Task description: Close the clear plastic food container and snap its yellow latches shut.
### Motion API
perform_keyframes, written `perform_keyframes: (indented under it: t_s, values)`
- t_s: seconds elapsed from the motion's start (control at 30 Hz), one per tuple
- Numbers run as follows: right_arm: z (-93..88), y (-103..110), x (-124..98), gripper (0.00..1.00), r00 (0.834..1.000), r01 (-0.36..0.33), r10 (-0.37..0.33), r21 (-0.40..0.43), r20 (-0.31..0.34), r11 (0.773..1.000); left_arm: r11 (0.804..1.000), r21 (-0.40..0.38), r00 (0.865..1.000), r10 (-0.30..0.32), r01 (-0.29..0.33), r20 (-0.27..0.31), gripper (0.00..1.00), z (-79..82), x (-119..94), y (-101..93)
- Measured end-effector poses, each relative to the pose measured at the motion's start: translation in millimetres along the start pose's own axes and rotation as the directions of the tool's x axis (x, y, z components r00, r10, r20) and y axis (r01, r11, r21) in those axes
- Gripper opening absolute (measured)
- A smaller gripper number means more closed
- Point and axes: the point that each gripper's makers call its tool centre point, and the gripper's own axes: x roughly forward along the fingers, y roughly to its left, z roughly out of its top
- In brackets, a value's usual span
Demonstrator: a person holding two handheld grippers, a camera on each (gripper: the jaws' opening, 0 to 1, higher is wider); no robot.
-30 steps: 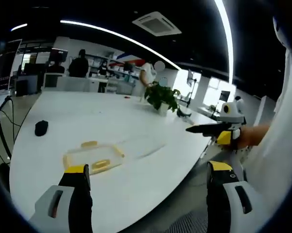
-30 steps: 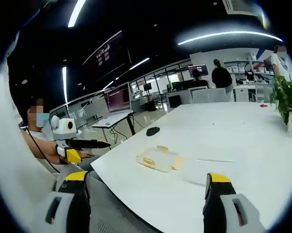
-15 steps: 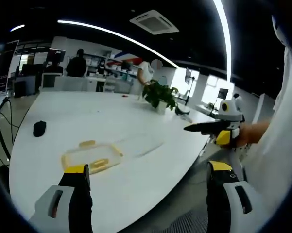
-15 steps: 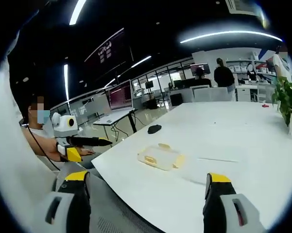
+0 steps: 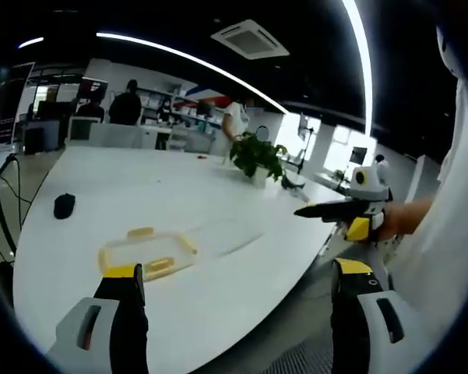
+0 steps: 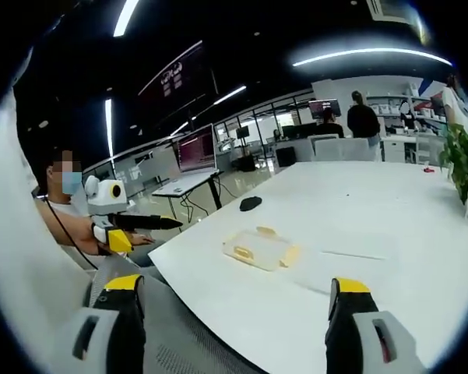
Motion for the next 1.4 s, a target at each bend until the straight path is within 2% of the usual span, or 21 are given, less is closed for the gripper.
perform_keyframes:
  t_s: [0.83,0.93,1.0,1.07,1.17,1.27,1.4]
  values:
    - [-2.4,7.8,4.7,0.99,0.999,-0.017,0.015,-0.057,-0.035,0.998,1.000,-0.006,1.000,-0.002,0.003,0.018,0.99,2.7,-3.5,0.4]
    - [-4.1,9.9,4.8,0.99,0.999,-0.017,0.012,-0.085,-0.051,0.996,0.999,-0.034,1.000,-0.004,0.005,0.030,0.99,5.5,-5.3,-0.1]
    - [-3.5,8.7,4.7,0.99,0.998,-0.018,0.013,-0.084,-0.054,0.996,1.000,-0.018,1.000,0.001,0.000,0.021,0.99,5.2,-5.8,0.1]
    - [-0.3,7.2,4.5,0.99,0.999,-0.018,0.015,-0.070,-0.046,0.997,1.000,-0.022,1.000,-0.001,0.001,0.026,0.99,6.8,-5.9,0.3]
    - [4.3,5.9,3.5,0.99,0.999,-0.022,0.021,-0.051,-0.029,0.998,1.000,0.013,0.999,-0.009,0.009,0.038,0.99,13.4,-6.6,-3.1]
    - [6.8,7.9,1.9,0.99,0.999,-0.024,0.020,-0.096,-0.039,0.995,0.999,0.037,1.000,-0.016,0.016,0.015,0.99,13.1,-5.6,-4.9]
    - [9.6,4.8,1.4,0.99,0.999,-0.031,0.029,-0.080,-0.031,0.996,0.997,0.063,0.999,-0.039,0.038,0.008,0.99,14.7,-4.5,-8.4]
